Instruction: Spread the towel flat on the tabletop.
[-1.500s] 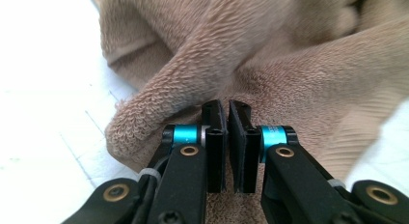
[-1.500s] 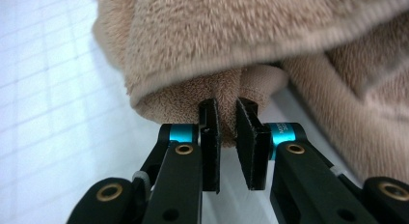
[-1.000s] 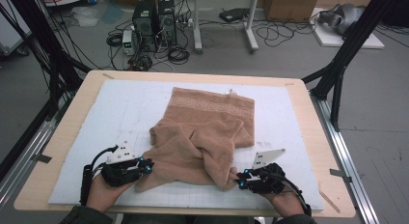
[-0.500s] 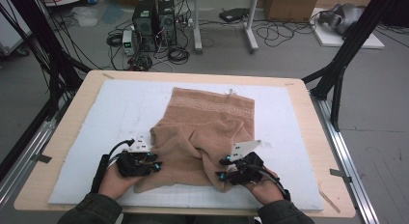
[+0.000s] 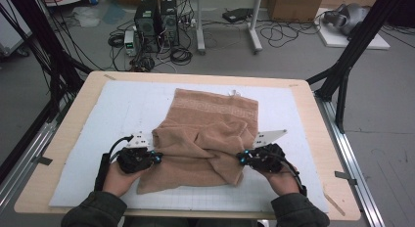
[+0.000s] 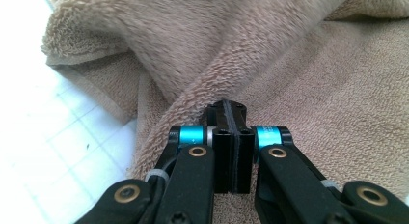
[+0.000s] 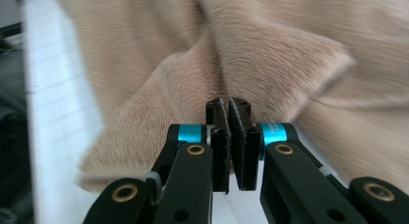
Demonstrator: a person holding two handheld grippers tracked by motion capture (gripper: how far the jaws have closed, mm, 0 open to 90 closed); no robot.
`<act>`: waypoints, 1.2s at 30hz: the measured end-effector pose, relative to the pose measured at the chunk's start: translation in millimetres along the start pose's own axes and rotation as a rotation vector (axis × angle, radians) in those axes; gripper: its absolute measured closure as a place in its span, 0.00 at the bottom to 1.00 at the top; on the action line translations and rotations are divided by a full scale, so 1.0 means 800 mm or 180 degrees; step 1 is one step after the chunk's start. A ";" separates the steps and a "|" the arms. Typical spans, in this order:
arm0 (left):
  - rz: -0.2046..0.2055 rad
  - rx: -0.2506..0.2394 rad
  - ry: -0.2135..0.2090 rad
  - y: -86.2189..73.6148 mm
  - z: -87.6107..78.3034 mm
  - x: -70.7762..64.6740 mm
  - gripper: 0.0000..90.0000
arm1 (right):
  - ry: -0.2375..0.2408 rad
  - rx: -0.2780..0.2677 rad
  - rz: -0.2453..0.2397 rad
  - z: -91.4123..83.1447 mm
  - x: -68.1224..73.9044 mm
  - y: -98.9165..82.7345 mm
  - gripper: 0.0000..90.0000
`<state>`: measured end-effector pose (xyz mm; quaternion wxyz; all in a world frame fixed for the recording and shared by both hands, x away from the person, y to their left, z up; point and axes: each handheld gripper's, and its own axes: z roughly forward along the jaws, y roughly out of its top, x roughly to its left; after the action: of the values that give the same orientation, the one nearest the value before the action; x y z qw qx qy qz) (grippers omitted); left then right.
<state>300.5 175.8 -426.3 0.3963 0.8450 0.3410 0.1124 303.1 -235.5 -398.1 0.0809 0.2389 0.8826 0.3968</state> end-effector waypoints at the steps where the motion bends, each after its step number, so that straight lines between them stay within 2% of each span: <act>1: 0.0020 0.0000 0.0027 0.003 0.003 0.000 0.99 | -0.0047 0.0020 0.0026 -0.003 -0.006 -0.002 0.97; 4: 0.0066 0.0076 0.0132 0.011 0.014 0.003 0.99 | -0.0248 0.0154 0.0106 -0.006 -0.027 -0.008 0.97; 7: 0.0022 0.0034 0.0200 0.019 0.022 0.009 1.00 | -0.0374 0.0214 0.0214 -0.002 -0.047 -0.014 0.97; 10: 0.0003 0.0047 0.0262 0.022 0.032 0.015 1.00 | -0.0419 0.0339 0.0247 0.015 -0.064 -0.017 0.97; 11: -0.0026 0.0059 0.0247 0.021 0.034 0.018 1.00 | -0.0422 0.0394 0.0264 0.022 -0.069 -0.019 0.97; 13: -0.0067 0.0042 0.0209 0.021 0.034 0.021 1.00 | -0.0374 0.0397 0.0323 0.028 -0.073 -0.021 0.97; 16: -0.0025 0.0006 0.0171 0.021 0.024 0.017 0.99 | -0.0342 0.0347 0.0322 0.021 -0.070 -0.020 0.95; 19: 0.0049 -0.0047 0.0145 0.018 0.006 0.013 0.88 | -0.0337 0.0137 0.0262 -0.003 -0.059 -0.015 0.93; 21: 0.0043 -0.0118 0.0094 0.014 -0.007 0.010 0.83 | -0.0355 0.0022 0.0193 -0.020 -0.050 -0.010 0.90; 24: 0.0048 -0.0153 -0.0018 0.006 -0.017 0.003 0.78 | -0.0243 -0.0160 0.0085 -0.037 -0.033 -0.002 0.82; 26: 0.0063 -0.0083 -0.0119 0.001 -0.014 0.000 0.70 | -0.0114 -0.0188 0.0005 -0.035 -0.020 0.004 0.77; 27: 0.0094 -0.0026 -0.0110 0.001 -0.010 -0.002 0.66 | -0.0067 -0.0157 -0.0056 -0.031 -0.014 0.006 0.74; 30: 0.0103 0.0138 -0.0158 -0.001 0.006 -0.005 0.58 | 0.0009 -0.0043 -0.0141 -0.007 -0.002 0.008 0.69; 31: 0.0141 0.0211 -0.0149 -0.003 0.012 -0.006 0.59 | 0.0020 0.0014 -0.0152 0.001 -0.002 0.007 0.69; 32: 0.0200 0.0233 -0.0101 -0.006 0.016 -0.008 0.64 | 0.0020 0.0069 -0.0147 0.009 -0.002 0.005 0.70; 33: 0.0273 0.0179 -0.0022 -0.007 0.016 -0.010 0.69 | 0.0010 0.0116 -0.0126 0.015 -0.004 0.001 0.75; 35: 0.0239 0.0173 -0.0107 -0.007 0.016 -0.008 0.81 | 0.0047 0.0188 -0.0047 0.022 -0.010 -0.008 0.87; 36: 0.0238 0.0178 -0.0124 -0.007 0.015 -0.009 0.90 | 0.0047 0.0190 -0.0023 0.022 -0.013 -0.012 0.89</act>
<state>298.4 166.5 -437.7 0.3746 0.8699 0.3045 0.1011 314.7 -234.7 -417.5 0.0686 0.2352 0.8954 0.3718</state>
